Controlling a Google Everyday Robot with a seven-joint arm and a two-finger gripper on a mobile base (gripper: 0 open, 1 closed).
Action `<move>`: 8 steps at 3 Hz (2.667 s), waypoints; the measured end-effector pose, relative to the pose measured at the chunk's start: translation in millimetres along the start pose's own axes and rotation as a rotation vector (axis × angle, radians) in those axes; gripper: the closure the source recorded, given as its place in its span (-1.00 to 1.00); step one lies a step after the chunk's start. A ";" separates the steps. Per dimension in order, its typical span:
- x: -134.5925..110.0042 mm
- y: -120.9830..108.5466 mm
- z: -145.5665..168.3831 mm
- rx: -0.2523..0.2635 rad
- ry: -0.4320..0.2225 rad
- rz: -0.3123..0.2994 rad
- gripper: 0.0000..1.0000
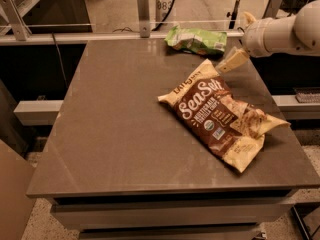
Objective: Pick green rice chip bag
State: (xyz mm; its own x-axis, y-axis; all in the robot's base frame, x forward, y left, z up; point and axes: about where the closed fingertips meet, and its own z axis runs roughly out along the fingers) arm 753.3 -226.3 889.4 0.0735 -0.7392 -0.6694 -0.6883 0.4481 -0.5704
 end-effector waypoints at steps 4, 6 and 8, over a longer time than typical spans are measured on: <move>-27.0 -14.2 47.2 0.165 -0.078 0.324 -1.00; 5.9 -24.2 69.1 0.191 -0.064 0.449 -1.00; 26.4 -17.8 90.2 0.163 -0.091 0.545 -1.00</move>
Offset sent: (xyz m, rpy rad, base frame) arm 0.0210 0.0515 0.0295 0.2742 -0.0242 -0.1839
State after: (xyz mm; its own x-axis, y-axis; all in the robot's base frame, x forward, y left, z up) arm 832.5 -208.5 838.9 -0.1945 -0.3368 -0.9213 -0.5245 0.8294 -0.1924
